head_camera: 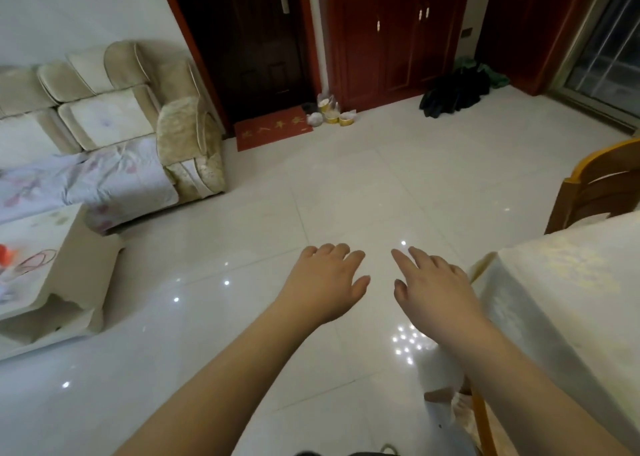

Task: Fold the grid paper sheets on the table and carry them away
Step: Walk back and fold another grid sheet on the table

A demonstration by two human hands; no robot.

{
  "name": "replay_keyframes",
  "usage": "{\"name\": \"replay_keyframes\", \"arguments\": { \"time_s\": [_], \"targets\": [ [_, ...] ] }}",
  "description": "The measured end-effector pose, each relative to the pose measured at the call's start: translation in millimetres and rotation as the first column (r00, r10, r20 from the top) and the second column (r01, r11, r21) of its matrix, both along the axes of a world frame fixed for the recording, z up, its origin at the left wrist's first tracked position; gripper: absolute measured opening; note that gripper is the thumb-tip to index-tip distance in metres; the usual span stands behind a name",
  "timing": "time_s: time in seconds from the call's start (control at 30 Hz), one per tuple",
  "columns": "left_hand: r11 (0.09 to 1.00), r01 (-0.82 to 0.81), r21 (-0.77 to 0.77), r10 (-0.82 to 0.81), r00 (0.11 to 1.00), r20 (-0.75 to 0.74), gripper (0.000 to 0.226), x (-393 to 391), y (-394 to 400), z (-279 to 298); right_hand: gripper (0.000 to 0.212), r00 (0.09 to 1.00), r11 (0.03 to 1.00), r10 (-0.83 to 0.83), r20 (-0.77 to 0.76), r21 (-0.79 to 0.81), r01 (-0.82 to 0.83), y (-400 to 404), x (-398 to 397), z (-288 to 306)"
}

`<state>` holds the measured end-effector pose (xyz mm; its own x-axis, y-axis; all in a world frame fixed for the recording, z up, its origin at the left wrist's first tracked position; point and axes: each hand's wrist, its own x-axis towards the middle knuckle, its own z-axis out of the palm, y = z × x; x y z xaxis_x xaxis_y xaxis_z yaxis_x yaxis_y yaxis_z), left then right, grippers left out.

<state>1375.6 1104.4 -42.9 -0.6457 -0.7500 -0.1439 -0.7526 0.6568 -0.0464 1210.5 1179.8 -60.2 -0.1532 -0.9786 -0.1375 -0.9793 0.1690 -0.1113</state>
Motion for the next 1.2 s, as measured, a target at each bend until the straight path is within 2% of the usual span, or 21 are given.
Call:
{"name": "replay_keyframes", "arguments": {
  "time_s": [0.27,0.57,0.73,0.83,0.93,1.03,1.13,1.2],
  "targets": [
    [0.999,0.051,0.002,-0.051,0.999,0.002,0.053,-19.9,-105.0,-17.1,0.056,0.998,0.998,-0.062,0.022,0.001,0.062,-76.6,-17.7,-12.5],
    [0.979,0.204,0.027,-0.203,0.978,-0.042,0.052,-42.3,-248.7,-36.9,0.055,0.977,0.978,-0.208,-0.050,0.012,0.209,-204.0,-22.9,-30.9],
    [0.945,0.325,0.042,-0.322,0.945,-0.060,0.054,-61.6,-316.3,-36.2,0.045,0.938,0.941,-0.337,-0.083,-0.058,0.333,-256.0,-29.8,-34.5],
    [0.920,0.386,0.066,-0.383,0.922,-0.046,0.060,-84.4,-344.8,-39.5,0.044,0.913,0.917,-0.399,-0.084,-0.035,0.397,-277.8,-44.2,-33.7],
    [0.895,0.442,0.057,-0.440,0.897,-0.045,0.080,-115.3,-366.7,-44.8,0.047,0.895,0.899,-0.439,-0.080,-0.020,0.438,-294.1,-65.9,-36.0],
    [0.875,0.478,0.079,-0.478,0.878,-0.021,0.062,-156.4,-389.7,-58.7,0.049,0.891,0.892,-0.451,-0.057,0.016,0.452,-306.9,-98.3,-41.8],
    [0.850,0.518,0.094,-0.521,0.854,0.007,0.069,-205.0,-408.8,-68.1,0.052,0.873,0.874,-0.486,-0.047,0.006,0.487,-321.4,-140.3,-47.5],
    [0.836,0.538,0.107,-0.542,0.841,0.007,0.057,-241.7,-422.0,-75.4,0.051,0.857,0.857,-0.515,-0.023,0.001,0.516,-331.3,-171.9,-51.5]
  ]
}}
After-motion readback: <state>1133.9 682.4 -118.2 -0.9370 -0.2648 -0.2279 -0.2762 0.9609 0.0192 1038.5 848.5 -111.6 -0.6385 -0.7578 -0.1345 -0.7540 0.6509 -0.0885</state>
